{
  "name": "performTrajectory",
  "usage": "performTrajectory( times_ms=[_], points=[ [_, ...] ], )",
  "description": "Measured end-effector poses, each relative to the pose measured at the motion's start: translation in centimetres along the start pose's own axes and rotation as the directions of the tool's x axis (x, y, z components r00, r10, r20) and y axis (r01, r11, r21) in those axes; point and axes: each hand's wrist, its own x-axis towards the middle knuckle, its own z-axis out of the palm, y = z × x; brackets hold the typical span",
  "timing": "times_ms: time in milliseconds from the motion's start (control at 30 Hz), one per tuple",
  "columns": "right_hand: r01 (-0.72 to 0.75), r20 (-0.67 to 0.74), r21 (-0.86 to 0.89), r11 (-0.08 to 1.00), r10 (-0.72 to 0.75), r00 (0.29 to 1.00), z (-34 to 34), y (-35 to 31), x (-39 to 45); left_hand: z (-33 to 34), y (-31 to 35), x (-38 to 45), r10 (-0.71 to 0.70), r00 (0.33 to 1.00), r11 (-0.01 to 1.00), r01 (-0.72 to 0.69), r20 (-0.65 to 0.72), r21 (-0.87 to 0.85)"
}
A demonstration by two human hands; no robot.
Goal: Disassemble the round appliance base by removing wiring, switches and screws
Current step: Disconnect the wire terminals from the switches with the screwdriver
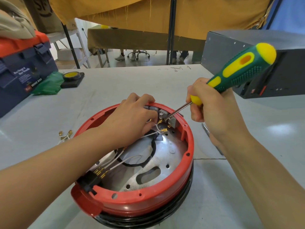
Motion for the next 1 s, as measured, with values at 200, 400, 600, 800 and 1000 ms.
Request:
performTrajectory(
  times_ms=[200,400,600,800,1000],
  points=[
    [-0.003,-0.060,-0.013,1.000,0.002,0.998,0.2,0.4,-0.2,-0.3,0.2,-0.1,-0.005,1.000,1.000,0.005,0.003,-0.021],
    [0.102,-0.003,-0.072,0.992,-0.102,0.995,-0.2,0.0,-0.6,-0.9,-0.3,-0.3,-0.032,0.999,0.977,0.031,-0.003,-0.209],
    [0.173,0.031,-0.023,0.985,-0.172,0.985,-1.4,-0.5,-0.4,-2.3,-1.0,-0.6,-0.093,0.996,0.942,0.089,0.005,-0.325],
    [0.196,0.114,0.021,0.980,-0.197,0.974,-1.8,-0.3,-0.1,-2.0,-0.9,-1.1,-0.113,0.986,0.983,0.129,0.123,-0.132],
    [0.225,0.134,-0.010,0.974,-0.221,0.966,-2.0,-0.4,-0.1,-2.0,0.0,-0.7,-0.033,0.995,0.978,0.052,0.100,-0.201]
  ],
)
